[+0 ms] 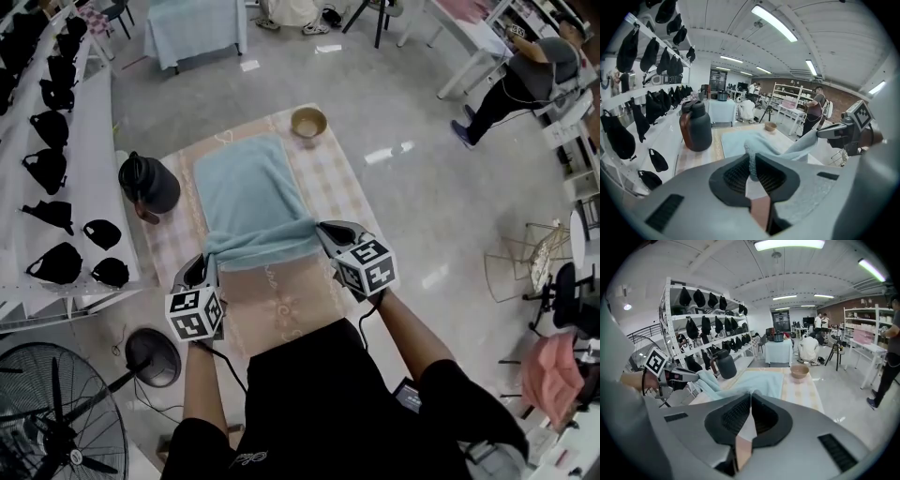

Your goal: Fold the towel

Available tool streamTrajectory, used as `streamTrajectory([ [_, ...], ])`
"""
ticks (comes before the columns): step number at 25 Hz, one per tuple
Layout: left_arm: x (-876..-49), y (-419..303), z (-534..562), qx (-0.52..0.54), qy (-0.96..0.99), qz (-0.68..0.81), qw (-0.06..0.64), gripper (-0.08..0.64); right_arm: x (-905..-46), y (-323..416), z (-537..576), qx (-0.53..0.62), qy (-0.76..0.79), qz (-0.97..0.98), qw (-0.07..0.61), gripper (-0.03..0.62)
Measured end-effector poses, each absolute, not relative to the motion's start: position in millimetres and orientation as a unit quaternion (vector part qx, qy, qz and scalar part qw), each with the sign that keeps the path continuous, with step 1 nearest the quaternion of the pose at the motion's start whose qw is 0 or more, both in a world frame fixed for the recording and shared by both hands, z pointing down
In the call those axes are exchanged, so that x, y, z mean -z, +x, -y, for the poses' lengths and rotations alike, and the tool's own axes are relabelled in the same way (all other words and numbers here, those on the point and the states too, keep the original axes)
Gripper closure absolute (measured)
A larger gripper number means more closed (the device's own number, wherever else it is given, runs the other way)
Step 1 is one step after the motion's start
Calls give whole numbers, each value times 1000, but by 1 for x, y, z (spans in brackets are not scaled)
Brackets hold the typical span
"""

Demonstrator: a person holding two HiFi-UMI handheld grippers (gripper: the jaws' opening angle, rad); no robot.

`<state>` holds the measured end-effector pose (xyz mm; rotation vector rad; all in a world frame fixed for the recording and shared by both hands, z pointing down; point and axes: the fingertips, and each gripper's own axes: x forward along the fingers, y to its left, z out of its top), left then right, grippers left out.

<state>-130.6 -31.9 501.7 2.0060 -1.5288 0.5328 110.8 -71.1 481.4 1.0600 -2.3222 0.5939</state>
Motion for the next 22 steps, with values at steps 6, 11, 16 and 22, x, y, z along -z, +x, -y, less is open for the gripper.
streamTrajectory([
  [6, -499, -141, 58, -180, 740, 584, 282, 520, -479, 105, 103, -231, 395, 854, 245, 575],
  [11, -502, -146, 80, -188, 733, 592, 276, 520, -483, 101, 131, -234, 391, 855, 246, 575],
  [16, -507, -153, 109, -187, 724, 604, 277, 520, -489, 95, 164, -232, 383, 859, 249, 575],
  [22, -517, -161, 151, -187, 710, 618, 281, 518, -500, 89, 211, -238, 373, 862, 247, 575],
])
